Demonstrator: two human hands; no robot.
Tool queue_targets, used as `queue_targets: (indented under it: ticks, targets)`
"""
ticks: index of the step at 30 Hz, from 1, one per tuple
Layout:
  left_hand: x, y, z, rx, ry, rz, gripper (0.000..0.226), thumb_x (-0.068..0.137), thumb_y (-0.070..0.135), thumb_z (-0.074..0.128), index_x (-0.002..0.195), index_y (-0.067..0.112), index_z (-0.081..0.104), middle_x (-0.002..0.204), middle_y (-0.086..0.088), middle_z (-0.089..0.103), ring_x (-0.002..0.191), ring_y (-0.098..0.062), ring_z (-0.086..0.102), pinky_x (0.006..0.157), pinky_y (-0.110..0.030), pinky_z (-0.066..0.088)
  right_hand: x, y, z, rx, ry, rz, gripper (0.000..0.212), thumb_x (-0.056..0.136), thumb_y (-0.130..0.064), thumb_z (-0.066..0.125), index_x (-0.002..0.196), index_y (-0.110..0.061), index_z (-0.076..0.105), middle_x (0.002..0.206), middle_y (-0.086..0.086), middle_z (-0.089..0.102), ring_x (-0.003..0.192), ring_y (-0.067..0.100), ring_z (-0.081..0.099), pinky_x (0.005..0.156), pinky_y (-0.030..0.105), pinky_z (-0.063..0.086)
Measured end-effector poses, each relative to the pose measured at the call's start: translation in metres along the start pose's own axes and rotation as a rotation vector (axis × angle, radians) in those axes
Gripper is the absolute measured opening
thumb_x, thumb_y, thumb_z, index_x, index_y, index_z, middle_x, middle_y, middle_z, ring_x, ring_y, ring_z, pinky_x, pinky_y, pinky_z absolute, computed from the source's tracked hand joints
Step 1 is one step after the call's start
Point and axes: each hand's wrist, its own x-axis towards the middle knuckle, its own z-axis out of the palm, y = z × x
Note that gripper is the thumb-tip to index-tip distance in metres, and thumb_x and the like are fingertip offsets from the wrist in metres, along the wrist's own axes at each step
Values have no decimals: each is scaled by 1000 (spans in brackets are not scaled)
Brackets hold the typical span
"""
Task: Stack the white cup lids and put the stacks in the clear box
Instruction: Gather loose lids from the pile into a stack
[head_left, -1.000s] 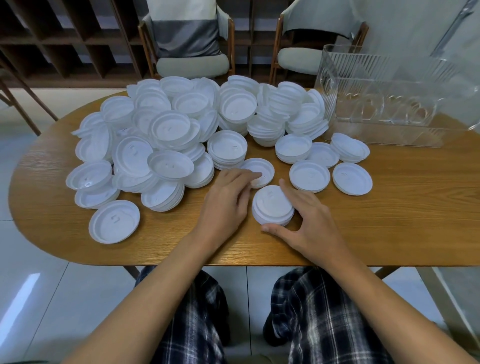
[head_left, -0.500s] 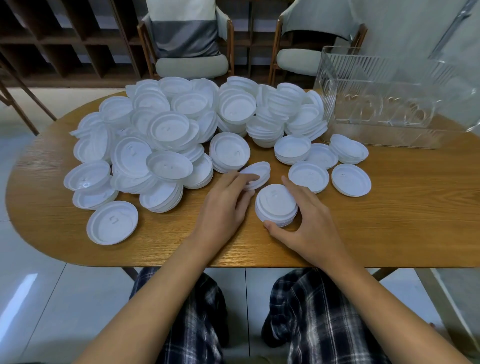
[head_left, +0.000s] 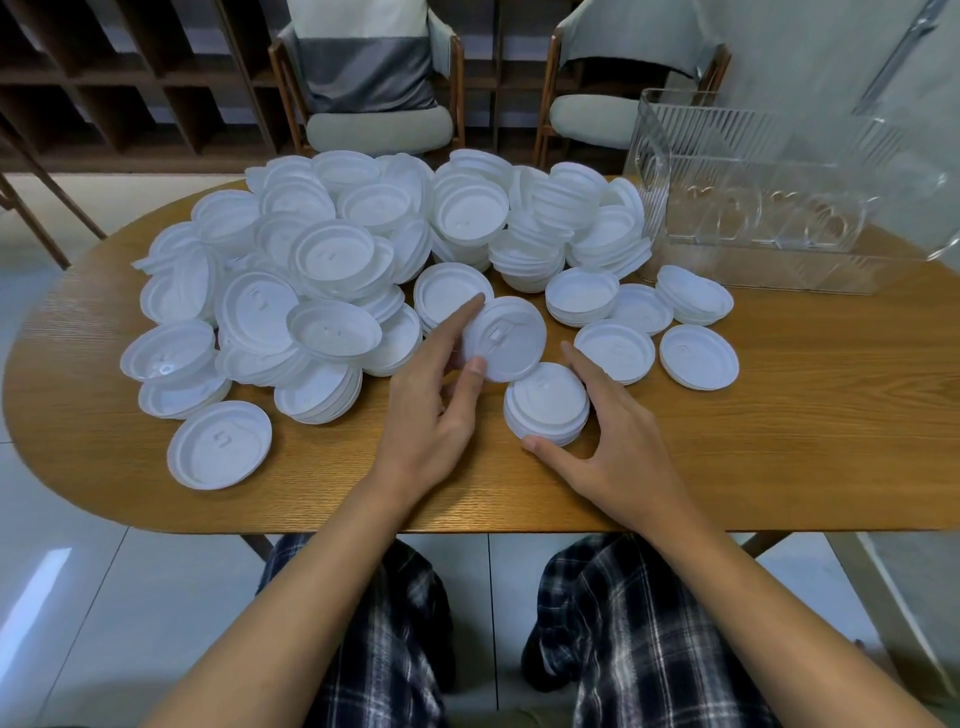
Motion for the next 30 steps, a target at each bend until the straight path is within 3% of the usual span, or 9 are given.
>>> queue_targets:
  ticks: [4,9,12,14,18,21,24,30]
  targets:
    - [0,-2,0,-134,21,-72,44,106,12,55,150,17,53,102,-9,64,90,-26,62,83,-35,57,0,1,1,23,-3,-9,102,84,-52,82,165,-35,22,163,-18,35,150,-3,30,117,19,27]
    - [1,-2,0,-195,-116,-119,40,106,13,54,146,14,55,100,3,67,87,-21,70,83,-26,54,1,1,1,23,1,-41,104,85,-51,82,166,-36,17,165,-15,35,151,-1,31,120,24,31]
    - [2,-2,2,-42,-190,-106,39,106,22,53,145,19,57,94,1,66,87,-18,66,81,-27,51,2,1,1,26,4,-53,106,85,-50,82,166,-37,14,165,-20,31,149,-9,27,116,9,25]
    - [1,-1,3,63,-221,-74,37,107,25,52,144,20,59,95,10,67,89,-15,65,80,-25,50,1,1,2,29,4,-58,106,85,-50,82,166,-36,16,162,-24,31,147,-12,26,114,3,22]
    - [2,-1,7,201,-278,-15,33,109,21,53,141,18,63,102,36,57,94,9,59,82,-10,38,1,3,4,12,7,-62,101,84,-50,82,165,-29,25,157,-23,34,144,-17,24,113,2,21]
    - [2,0,8,220,-285,-26,36,105,31,62,139,21,64,93,30,57,87,4,57,77,-11,37,2,5,4,12,3,-53,101,85,-51,82,165,-28,26,160,-14,41,147,-7,32,114,5,24]
    - [2,3,8,245,-298,-44,53,91,50,77,138,29,63,85,18,58,82,-10,58,71,-14,38,1,6,5,8,4,-49,100,86,-52,80,165,-28,25,158,-8,47,146,0,38,113,6,28]
    - [2,2,8,250,-310,-10,62,82,56,83,136,31,65,80,12,56,79,-10,57,68,-16,38,2,7,5,-12,21,-56,100,85,-49,80,165,-21,27,165,-5,38,153,2,30,122,19,29]
